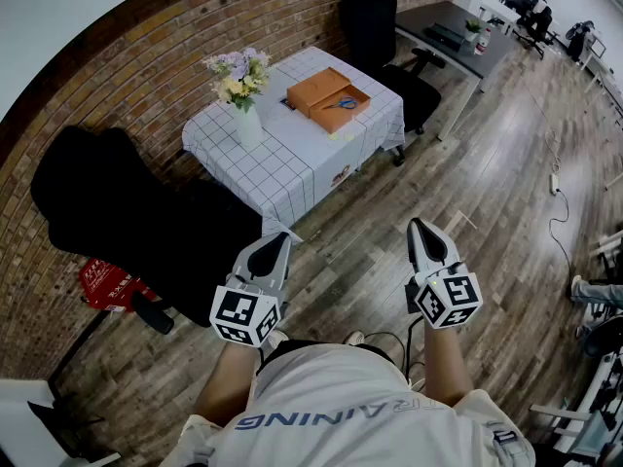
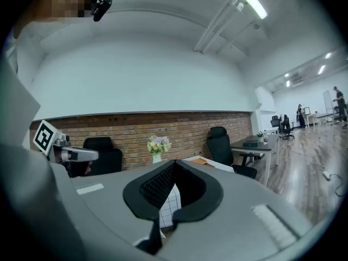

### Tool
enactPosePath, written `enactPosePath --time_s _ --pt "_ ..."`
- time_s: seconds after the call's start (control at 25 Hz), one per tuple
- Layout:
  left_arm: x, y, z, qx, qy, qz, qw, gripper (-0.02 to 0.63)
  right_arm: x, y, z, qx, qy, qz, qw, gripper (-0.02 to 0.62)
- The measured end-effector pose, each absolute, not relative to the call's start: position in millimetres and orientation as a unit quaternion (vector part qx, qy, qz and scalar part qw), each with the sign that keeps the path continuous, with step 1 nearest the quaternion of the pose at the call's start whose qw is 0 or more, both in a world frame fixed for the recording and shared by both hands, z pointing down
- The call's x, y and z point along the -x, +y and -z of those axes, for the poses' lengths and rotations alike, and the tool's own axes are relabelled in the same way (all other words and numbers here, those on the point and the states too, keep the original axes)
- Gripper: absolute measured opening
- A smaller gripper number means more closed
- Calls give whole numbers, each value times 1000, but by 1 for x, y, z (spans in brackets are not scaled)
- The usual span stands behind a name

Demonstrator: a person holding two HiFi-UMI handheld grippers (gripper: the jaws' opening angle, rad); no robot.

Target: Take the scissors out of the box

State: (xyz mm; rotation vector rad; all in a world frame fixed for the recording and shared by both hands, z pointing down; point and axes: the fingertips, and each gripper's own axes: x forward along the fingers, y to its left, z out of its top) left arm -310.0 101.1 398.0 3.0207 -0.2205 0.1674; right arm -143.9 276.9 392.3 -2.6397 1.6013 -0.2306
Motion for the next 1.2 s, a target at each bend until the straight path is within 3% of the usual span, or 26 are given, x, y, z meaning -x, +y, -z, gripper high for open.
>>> enactPosePath --time_s 0.8,1.2 --pt "250 173 -413 -993 -87 -56 58 0 103 352 -406 832 552 58 21 14" --pt "191 148 -425 -991 -76 -77 79 0 47 337 -427 839 534 96 32 14"
